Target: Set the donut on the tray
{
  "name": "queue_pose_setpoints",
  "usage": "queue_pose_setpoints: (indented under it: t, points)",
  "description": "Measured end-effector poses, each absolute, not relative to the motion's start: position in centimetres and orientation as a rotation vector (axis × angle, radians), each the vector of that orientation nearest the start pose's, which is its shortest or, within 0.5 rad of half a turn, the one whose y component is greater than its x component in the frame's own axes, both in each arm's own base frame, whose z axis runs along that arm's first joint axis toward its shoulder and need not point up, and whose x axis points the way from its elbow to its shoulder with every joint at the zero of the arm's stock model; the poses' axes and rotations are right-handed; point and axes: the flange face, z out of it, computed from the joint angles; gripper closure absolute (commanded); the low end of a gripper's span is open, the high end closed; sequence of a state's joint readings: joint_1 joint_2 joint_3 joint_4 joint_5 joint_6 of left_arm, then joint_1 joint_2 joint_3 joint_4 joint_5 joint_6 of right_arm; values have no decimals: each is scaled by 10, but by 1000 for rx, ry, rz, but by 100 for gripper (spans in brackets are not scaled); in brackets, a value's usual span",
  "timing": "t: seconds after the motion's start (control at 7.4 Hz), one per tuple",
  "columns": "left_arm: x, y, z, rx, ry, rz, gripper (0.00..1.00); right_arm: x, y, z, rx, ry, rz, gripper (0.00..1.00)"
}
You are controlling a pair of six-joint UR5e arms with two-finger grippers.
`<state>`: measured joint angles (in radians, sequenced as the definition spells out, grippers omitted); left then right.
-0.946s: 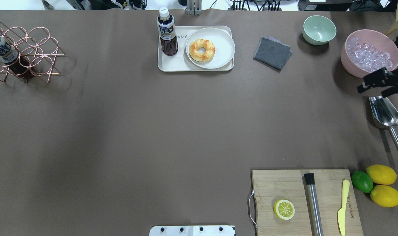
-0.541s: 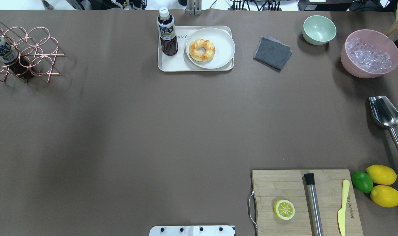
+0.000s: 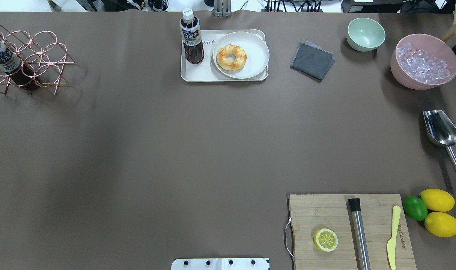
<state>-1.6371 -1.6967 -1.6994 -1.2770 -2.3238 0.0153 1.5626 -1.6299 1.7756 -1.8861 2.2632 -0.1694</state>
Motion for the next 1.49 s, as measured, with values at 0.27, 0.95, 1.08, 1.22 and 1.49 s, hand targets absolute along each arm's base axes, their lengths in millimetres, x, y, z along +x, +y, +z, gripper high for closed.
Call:
queue_pose_setpoints:
  t: [0.27,0.95,1.08,1.22,1.49]
  points:
    - [-100,-524,563,-9,753,-63,2,80,-449,620,-130,-692,-108,0]
    - [-100,-524,563,-8,746,-61,2,82,-445,625,-142,-684,-107,0]
    - [-100,-525,563,-8,745,-61,2,82,-445,625,-142,-683,-107,0]
    - [-100,-525,563,-8,745,-62,2,82,-445,625,-144,-681,-107,0]
    - [-100,-525,565,-11,744,-64,2,82,-446,628,-149,-679,-107,0]
